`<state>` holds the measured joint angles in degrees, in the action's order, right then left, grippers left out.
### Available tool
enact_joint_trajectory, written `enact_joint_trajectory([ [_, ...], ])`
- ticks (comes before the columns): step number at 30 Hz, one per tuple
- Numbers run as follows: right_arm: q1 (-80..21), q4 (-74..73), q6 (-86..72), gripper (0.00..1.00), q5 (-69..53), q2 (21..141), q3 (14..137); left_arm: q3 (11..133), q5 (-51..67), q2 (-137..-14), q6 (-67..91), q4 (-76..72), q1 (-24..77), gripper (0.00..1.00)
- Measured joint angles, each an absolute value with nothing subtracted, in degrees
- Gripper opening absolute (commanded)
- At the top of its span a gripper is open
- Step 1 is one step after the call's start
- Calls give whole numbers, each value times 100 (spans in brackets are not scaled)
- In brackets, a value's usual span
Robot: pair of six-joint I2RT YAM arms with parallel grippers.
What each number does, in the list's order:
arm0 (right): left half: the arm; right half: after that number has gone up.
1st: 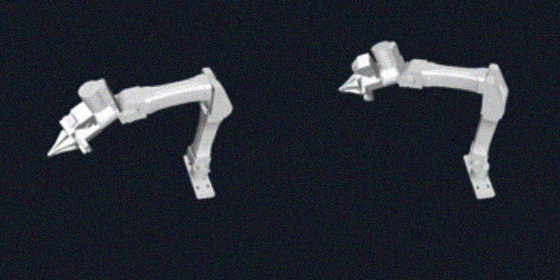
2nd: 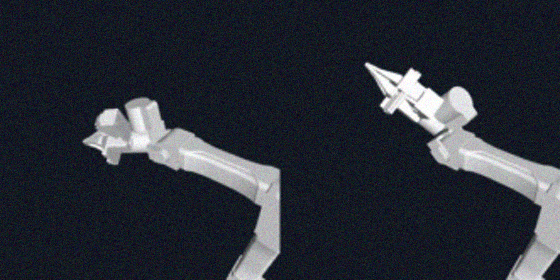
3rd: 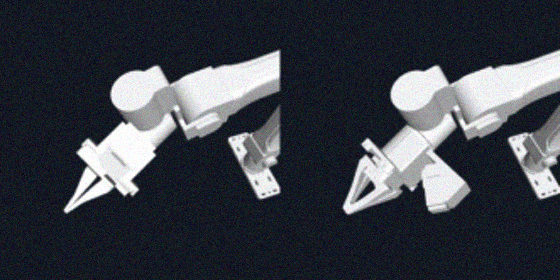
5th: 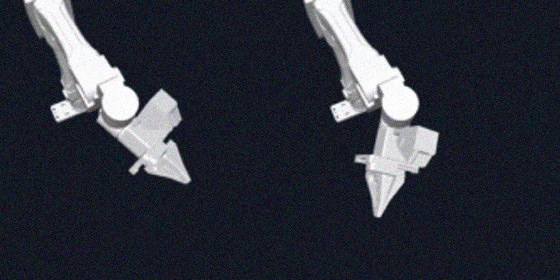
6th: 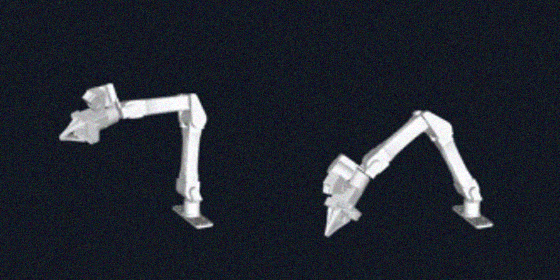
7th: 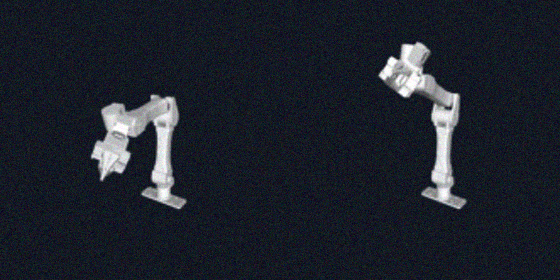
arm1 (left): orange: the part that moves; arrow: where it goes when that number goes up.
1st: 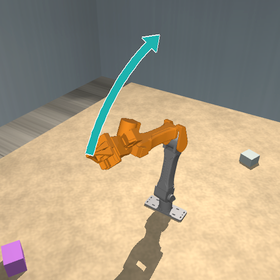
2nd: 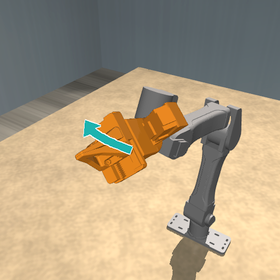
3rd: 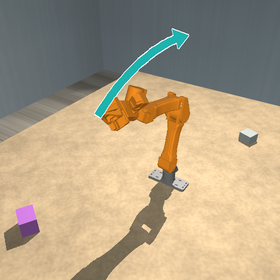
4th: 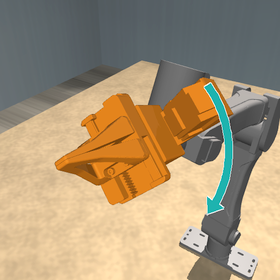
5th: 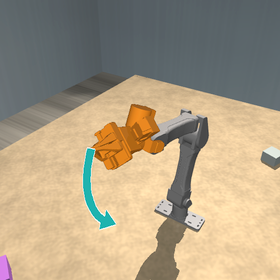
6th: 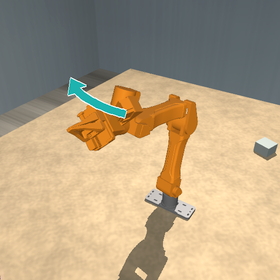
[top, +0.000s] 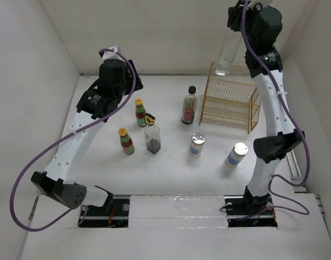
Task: Organize the condiment bottles
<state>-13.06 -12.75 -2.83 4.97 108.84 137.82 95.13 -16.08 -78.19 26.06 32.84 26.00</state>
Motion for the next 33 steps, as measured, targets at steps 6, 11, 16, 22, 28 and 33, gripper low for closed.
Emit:
enact_joint_trajectory([
  [6,-1020,-1378,-274,0,558,11122,13775,9426,-1520,-7793,2609,3277,2600,57],
  [11,-978,-1328,-202,0,648,11207,13747,9417,-1472,-7787,2609,3277,2600,57],
  [16,-943,-1262,-196,0,646,11336,13675,9408,-1461,-7787,2611,3277,2600,57],
  [22,-867,-1197,-187,0,602,11655,13607,9408,-1461,-7784,2611,3275,2600,57],
  [28,-760,-1205,-193,0,567,11990,13607,9408,-1461,-7787,2611,3275,2600,57],
  [33,-740,-1063,-193,0,532,12040,13504,9408,-1461,-7815,2611,3238,2600,57],
])
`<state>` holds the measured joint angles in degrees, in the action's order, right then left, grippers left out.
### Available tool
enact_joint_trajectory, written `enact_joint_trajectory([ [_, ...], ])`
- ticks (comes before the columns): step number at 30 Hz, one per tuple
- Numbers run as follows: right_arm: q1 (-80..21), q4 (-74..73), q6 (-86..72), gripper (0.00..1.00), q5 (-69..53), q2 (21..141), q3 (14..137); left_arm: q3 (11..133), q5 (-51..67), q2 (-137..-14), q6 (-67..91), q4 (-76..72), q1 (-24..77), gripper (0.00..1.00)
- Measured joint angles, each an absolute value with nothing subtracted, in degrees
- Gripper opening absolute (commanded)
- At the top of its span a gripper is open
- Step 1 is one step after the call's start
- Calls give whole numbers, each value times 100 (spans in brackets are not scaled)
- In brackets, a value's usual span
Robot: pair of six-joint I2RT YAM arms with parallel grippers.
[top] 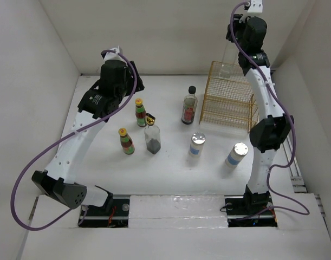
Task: Organize the condiment bottles
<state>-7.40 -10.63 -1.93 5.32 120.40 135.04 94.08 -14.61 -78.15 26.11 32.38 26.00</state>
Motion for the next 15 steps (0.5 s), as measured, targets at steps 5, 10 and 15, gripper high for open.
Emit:
enact_joint_trajectory([
  [5,-720,-609,-196,0,456,11885,12770,9408,-1459,-7885,2611,3240,2600,57],
  [10,-760,-362,-217,0,381,11583,11456,9408,-1463,-7957,2613,3238,2600,57],
  [15,-777,-222,-220,4,331,11581,10744,9408,-1457,-8071,2613,3238,2600,57],
])
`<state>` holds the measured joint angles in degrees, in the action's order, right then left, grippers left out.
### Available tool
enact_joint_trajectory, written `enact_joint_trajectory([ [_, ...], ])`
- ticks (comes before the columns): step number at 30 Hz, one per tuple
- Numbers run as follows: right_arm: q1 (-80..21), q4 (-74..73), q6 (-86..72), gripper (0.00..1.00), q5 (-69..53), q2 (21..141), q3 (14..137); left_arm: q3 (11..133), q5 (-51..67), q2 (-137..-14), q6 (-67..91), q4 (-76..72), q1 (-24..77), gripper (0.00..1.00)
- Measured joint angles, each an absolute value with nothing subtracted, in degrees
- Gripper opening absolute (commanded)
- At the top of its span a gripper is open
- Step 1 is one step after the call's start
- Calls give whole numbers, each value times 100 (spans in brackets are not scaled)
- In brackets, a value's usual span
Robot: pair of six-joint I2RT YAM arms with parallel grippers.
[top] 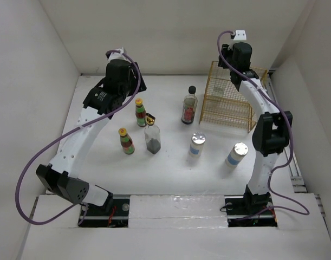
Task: Organize the condiment bottles
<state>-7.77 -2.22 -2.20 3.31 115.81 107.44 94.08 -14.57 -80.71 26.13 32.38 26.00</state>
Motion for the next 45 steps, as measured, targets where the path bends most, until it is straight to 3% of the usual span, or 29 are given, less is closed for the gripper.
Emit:
enact_joint_trajectory([
  [3,-786,-38,-261,24,329,11406,10462,9408,-1457,-8121,2622,3236,2600,57],
  [4,-786,-34,-261,38,327,11312,10331,9408,-1441,-8132,2630,3236,2600,57],
  [7,-786,21,-329,54,303,11089,10040,9411,-1417,-8167,2652,3229,2600,57],
  [8,-786,45,-351,64,296,11045,10003,9408,-1413,-8173,2657,3223,2600,57],
  [15,-753,-5,-482,88,215,10606,10169,9411,-1389,-8180,2679,3155,2600,57],
  [19,-751,-226,-495,88,113,10315,10460,9415,-1389,-8180,2689,3105,2600,57],
  [21,-760,-386,-504,76,40,10044,10455,9439,-1393,-8180,2711,3105,2600,56],
  [22,-773,-432,-506,43,-3,9883,10436,9465,-1393,-8180,2720,3105,2600,53],
  [23,-801,-445,-495,22,-62,9679,10355,9487,-1396,-8178,2733,3100,2600,51],
  [25,-934,-506,-539,0,-268,9192,10057,9546,-1400,-8171,2733,3094,2600,42],
  [26,-1052,-489,-545,0,-401,8919,9852,9583,-1413,-8167,2740,3096,2600,30],
  [28,-1446,-508,-523,0,-744,8374,9351,9647,-1461,-8156,2753,3096,2600,21],
  [30,-1953,-528,-473,27,-1131,7979,8917,9671,-1535,-8121,2744,3103,2600,14],
  [33,-2808,-676,-327,63,-1721,7583,8154,9679,-1632,-8066,2746,3114,2600,13],
  [34,-3164,-784,-200,72,-1931,7520,7839,9679,-1658,-8053,2746,3116,2600,21],
  [39,-4187,-1120,163,81,-1879,7614,7172,9782,-1796,-8044,2648,3179,2600,55],
  [45,-4781,-934,423,84,-1822,7935,7037,9904,-1846,-8016,2598,3205,2600,58],
])
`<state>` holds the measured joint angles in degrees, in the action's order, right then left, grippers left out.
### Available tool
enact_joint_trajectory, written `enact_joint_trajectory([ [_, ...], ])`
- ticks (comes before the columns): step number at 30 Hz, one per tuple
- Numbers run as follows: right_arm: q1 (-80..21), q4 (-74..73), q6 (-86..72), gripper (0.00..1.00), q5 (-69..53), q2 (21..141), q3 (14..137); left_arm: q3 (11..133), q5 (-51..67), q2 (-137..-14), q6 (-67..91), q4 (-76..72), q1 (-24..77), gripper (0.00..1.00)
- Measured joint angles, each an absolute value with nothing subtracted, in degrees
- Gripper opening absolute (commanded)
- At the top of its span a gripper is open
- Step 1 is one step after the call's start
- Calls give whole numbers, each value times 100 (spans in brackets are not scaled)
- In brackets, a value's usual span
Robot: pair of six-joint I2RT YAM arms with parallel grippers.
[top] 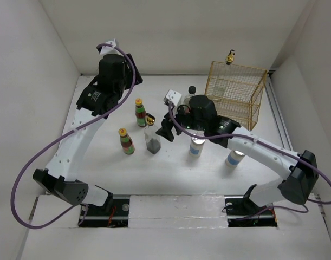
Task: Organize the condiment bottles
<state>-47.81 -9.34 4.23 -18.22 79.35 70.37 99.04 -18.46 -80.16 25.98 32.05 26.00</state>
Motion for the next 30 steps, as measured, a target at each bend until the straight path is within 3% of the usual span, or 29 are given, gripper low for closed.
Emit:
enact_joint_trajectory([
  [14,-5039,132,620,79,-1409,9240,7299,9664,-1804,-7765,2604,3216,2600,58],
  [16,-5061,322,607,71,-1297,9343,7373,9590,-1798,-7734,2604,3236,2600,58],
  [18,-5074,534,572,55,-1227,9419,7413,9535,-1796,-7723,2604,3245,2600,58],
  [19,-5076,615,554,36,-1188,9441,7419,9520,-1793,-7723,2604,3249,2600,58],
  [22,-5107,786,484,10,-1050,9509,7426,9513,-1782,-7721,2604,3260,2600,58],
  [30,-4982,-5,329,1,-812,9520,8141,9513,-1780,-7714,2602,3258,2600,58],
])
